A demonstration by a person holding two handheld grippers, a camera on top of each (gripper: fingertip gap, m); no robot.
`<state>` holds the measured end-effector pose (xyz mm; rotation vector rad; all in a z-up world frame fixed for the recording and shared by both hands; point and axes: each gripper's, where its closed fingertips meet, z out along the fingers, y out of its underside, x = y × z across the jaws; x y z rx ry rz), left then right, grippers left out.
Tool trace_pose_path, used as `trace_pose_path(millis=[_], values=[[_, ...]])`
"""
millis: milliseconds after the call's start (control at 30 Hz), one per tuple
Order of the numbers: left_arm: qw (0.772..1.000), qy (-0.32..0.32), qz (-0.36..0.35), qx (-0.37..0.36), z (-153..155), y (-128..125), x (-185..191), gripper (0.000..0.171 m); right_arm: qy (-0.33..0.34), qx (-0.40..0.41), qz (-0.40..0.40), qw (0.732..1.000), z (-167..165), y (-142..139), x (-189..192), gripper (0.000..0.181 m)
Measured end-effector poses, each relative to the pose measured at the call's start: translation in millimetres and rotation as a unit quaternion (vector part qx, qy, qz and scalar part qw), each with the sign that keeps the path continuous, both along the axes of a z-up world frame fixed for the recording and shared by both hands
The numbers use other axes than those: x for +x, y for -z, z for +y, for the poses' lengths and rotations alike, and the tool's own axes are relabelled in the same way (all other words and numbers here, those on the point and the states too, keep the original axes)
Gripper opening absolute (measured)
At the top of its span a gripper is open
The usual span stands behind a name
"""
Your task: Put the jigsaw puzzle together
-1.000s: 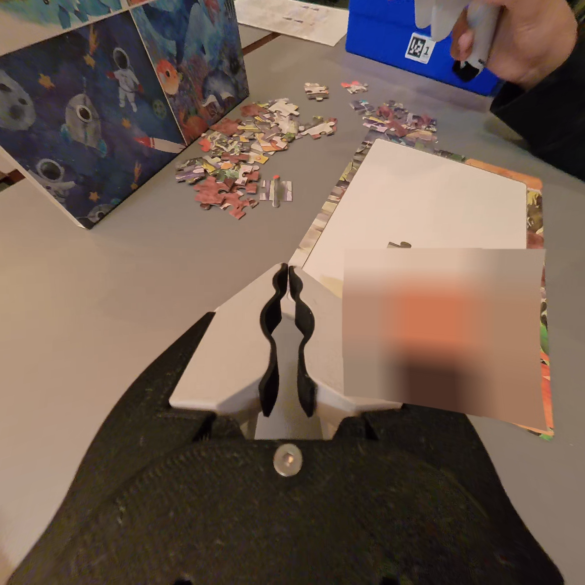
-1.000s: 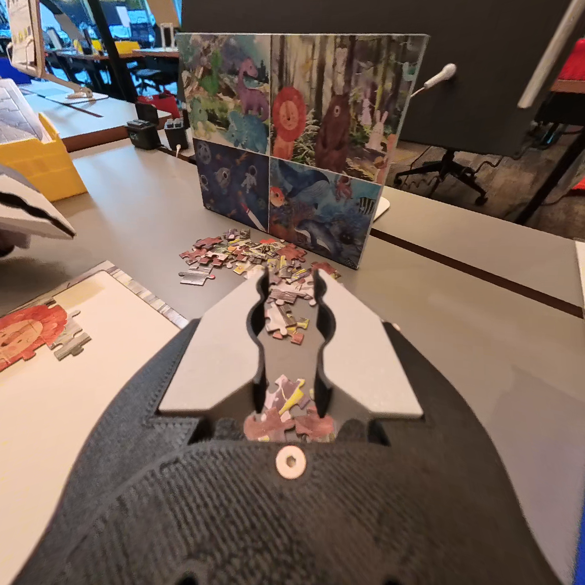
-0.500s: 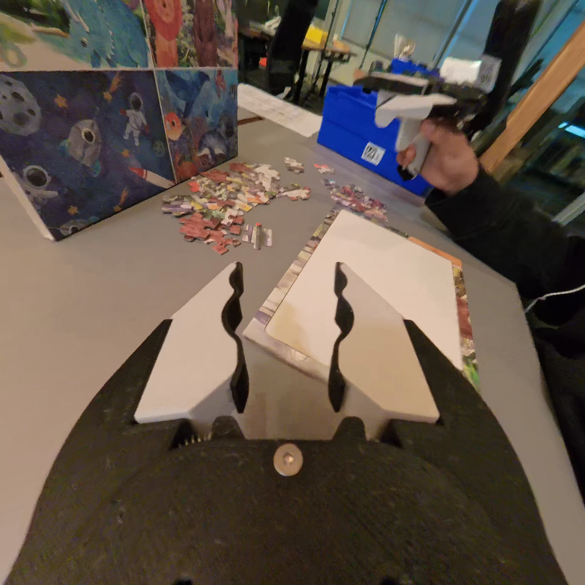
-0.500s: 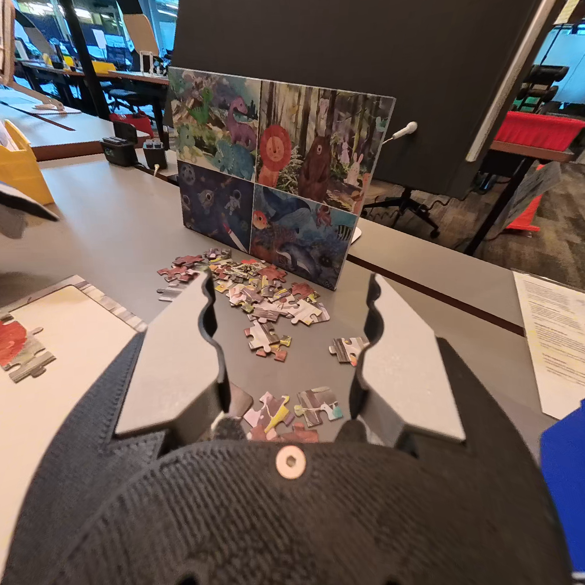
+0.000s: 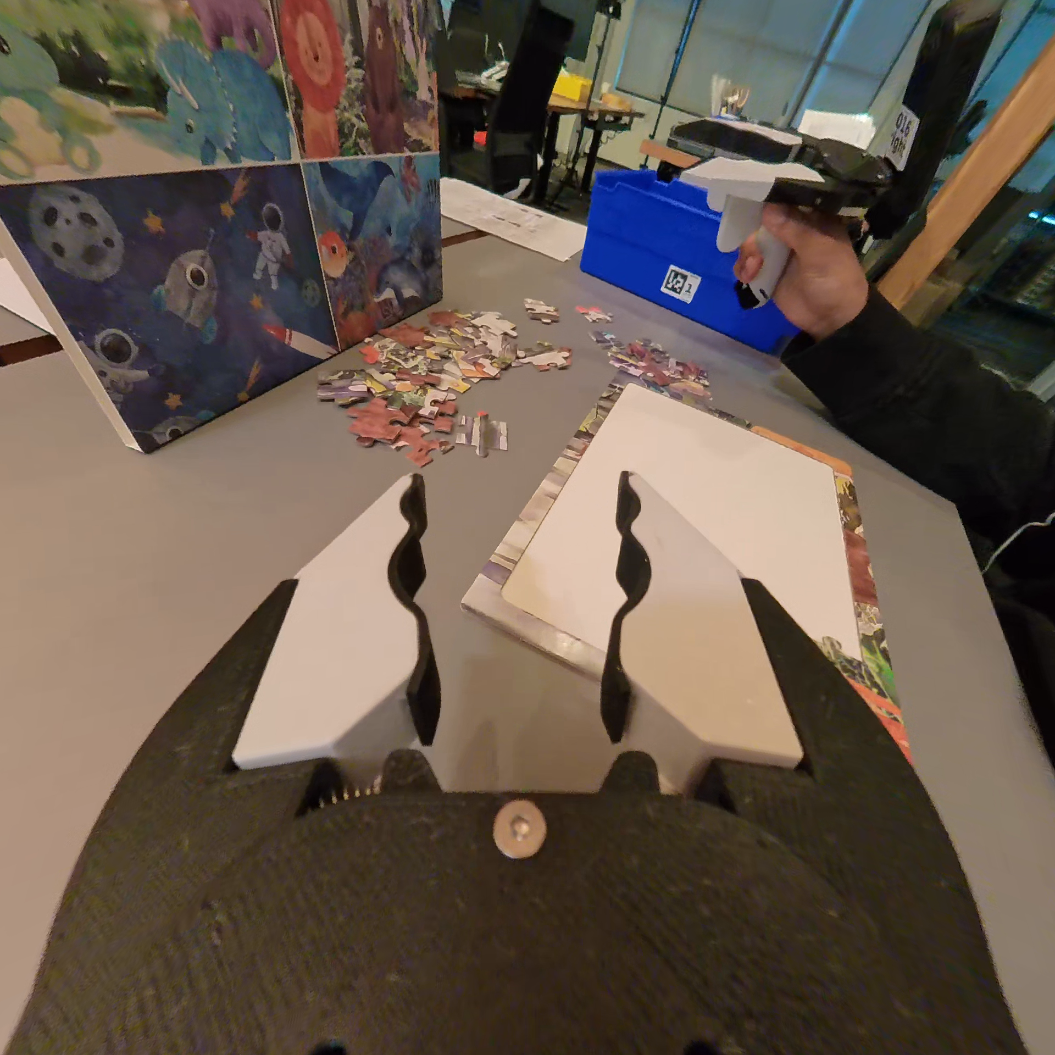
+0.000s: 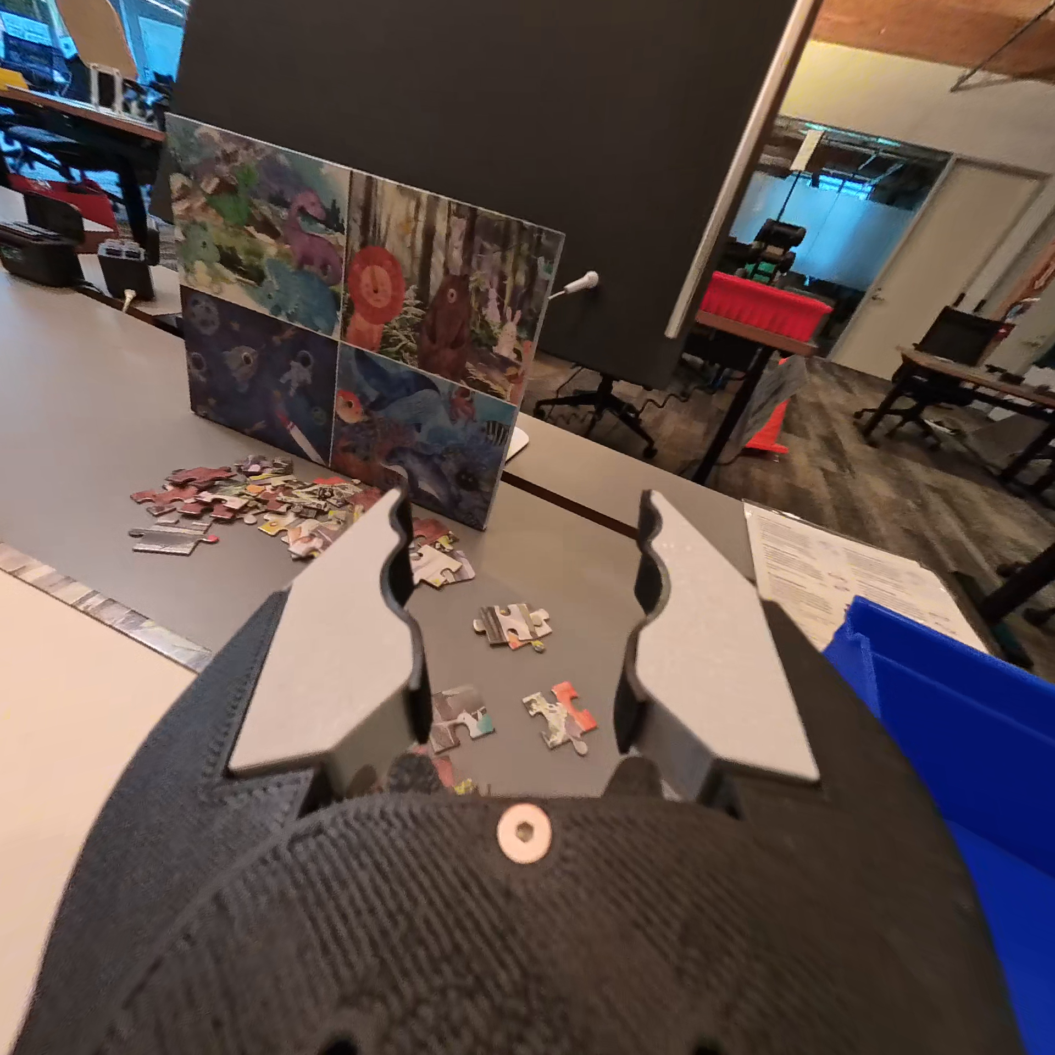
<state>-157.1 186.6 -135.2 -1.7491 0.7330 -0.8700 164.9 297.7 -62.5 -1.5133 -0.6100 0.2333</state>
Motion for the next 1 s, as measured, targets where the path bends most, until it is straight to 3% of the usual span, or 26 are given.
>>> trace_pose_path(millis=[467,667,767,867,1000], values=[[0.999,0.012,0.041,0.014,-5,7,12,0.063,0.015,-0.021,0.036,0.999,5,-1,15,0.073],[1.0,0.007,0.026,0.006,-3,7,11,0.061,0.005,-0.035,0.036,0.999,5,4,12,0.063],[1.0,0.003,0.018,0.0,-1,8,9,0.059,-0.004,-0.073,0.03,0.997,8,19,10,0.061],[1.0,0.0,0.013,-0.001,1,7,7,0.058,-0.018,-0.141,0.023,0.99,12,45,5,0.079],[1.0,-0.001,0.01,-0.011,2,8,7,0.059,-0.025,-0.219,0.065,0.973,15,69,6,0.082]])
